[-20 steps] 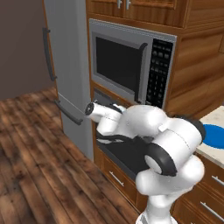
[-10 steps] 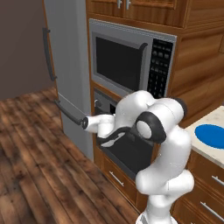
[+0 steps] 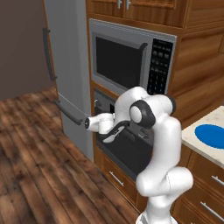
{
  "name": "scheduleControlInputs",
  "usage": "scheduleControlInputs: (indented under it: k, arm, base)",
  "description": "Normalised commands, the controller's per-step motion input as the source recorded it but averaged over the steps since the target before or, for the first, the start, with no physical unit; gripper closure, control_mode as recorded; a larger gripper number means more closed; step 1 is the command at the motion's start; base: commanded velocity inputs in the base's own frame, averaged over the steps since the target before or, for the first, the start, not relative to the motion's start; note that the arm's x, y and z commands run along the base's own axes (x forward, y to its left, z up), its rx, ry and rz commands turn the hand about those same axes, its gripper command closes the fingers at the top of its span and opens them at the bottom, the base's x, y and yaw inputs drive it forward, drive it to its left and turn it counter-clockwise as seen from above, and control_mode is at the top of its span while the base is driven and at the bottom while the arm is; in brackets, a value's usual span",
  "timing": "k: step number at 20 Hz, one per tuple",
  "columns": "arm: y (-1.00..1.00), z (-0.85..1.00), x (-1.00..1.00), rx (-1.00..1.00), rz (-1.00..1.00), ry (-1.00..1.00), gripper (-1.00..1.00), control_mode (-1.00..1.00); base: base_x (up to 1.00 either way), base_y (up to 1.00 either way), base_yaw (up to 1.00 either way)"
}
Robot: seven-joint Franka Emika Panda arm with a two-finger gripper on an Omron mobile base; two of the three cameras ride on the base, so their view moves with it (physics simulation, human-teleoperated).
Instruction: Take the baked cake out of the oven and place it on the plate for cooling. Then close the oven door.
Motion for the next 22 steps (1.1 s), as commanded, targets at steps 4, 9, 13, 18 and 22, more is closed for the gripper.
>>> scheduleControlInputs:
  k: [4, 9, 13, 18, 22]
  arm:
    - [-0.2, -0.31, 0.54, -0.04, -0.02, 0.07, -1.0, -1.0]
    - [-0.11, -0.4, 0.53, -0.05, 0.0, 0.03, -1.0, -1.0]
    - [-0.09, -0.42, 0.54, -0.04, 0.0, 0.03, -1.0, -1.0]
    - [-0.13, -0.38, 0.52, -0.01, 0.0, 0.03, -1.0, -1.0]
    - [-0.09, -0.35, 0.52, 0.0, 0.0, 0.01, -1.0, -1.0]
  base:
    - [0.0, 0.0, 0.0]
    - [0.0, 0.0, 0.0]
    - [0.0, 0.0, 0.0]
    - [0.0, 0.0, 0.0]
    - [0.0, 0.0, 0.0]
